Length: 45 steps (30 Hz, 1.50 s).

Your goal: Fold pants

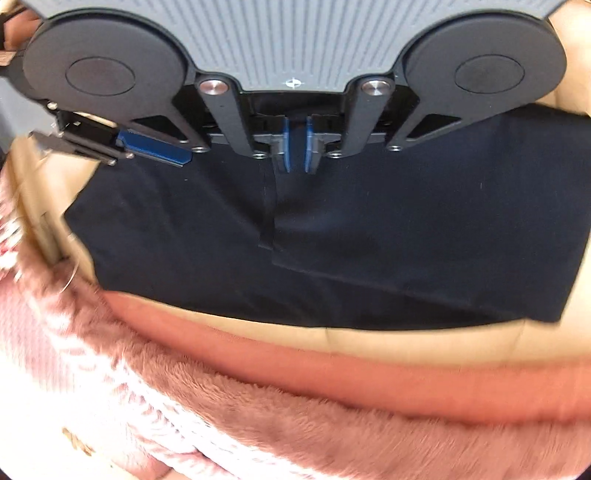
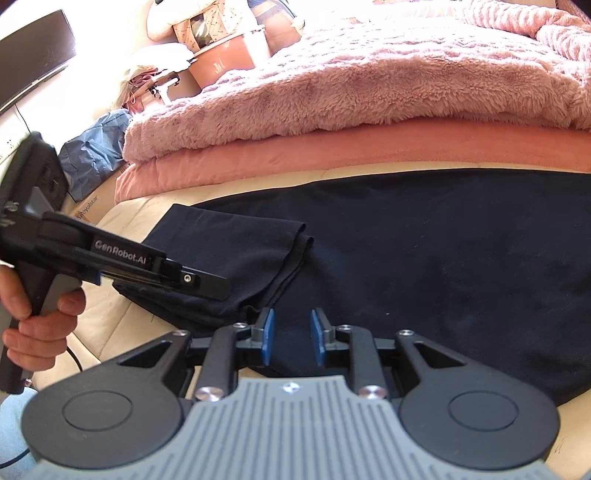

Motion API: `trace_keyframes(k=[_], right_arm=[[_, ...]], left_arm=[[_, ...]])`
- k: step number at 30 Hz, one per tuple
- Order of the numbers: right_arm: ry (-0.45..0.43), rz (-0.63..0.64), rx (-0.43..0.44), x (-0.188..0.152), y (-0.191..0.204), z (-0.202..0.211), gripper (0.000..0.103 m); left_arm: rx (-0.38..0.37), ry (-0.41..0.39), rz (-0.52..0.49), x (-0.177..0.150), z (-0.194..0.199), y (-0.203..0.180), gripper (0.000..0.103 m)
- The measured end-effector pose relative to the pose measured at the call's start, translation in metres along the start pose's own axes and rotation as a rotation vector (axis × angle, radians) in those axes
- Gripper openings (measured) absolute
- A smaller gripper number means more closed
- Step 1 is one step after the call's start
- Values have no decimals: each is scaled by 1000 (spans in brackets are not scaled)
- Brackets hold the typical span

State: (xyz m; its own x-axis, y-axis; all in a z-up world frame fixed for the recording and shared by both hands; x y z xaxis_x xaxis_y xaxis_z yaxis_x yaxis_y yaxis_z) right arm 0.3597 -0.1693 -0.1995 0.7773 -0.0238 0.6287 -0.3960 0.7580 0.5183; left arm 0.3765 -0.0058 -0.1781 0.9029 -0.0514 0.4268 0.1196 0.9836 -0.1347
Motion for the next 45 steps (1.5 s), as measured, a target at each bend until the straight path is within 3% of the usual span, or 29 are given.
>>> trace_keyframes(k=[3,9,12,13,14,16,23,30,33,38,45], right_arm=[[2,-2,7,1,0,-4,26],[13,-8,-2,0,-3,-9,25],[15,-9,0,0,-3,-12,23],[14,-10,0,0,-3,-12,23],[14,-12,1,0,-3,-12,23],[14,-12,2,-1,-3,-12,23],[8,-10,3,0,-2,-10,24],[-3,-23,35,2,-1,-9,24],[-17,-104,75,3,-8,-12,24],[-65,-345,175,8,-29,-18,24],[-31,-534,224,10,-42,-43,26]], left_arm=[[60,-3,-49,-2,-4,-13,18],[132,-14,-115,-8,-11,-30,35],[162,-13,-145,-11,-13,-34,33],[164,-15,-148,-11,-13,-34,21],[157,-13,-136,-12,-12,-31,19],[133,-3,-92,-10,-13,-24,2],[25,-10,45,-4,1,-3,0],[-72,12,26,6,24,-3,0],[-59,46,-8,2,14,-8,0],[-76,89,22,-10,-5,-5,0],[-144,54,128,-17,-16,6,0]])
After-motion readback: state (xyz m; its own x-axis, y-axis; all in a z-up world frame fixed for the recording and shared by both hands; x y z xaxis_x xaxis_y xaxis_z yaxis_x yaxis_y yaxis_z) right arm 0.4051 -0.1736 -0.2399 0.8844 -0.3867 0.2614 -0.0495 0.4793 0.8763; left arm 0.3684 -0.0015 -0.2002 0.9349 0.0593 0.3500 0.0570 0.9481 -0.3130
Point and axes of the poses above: each gripper's, at about its wrist camera, not at the fingertips, and z roughly against the way its jaws point, y to its left, x to its top, the point moved 4 cm from there along -z, roughly the way its jaws point, and after that the axes turned 14 degrees about x, right-handed, at the moved point
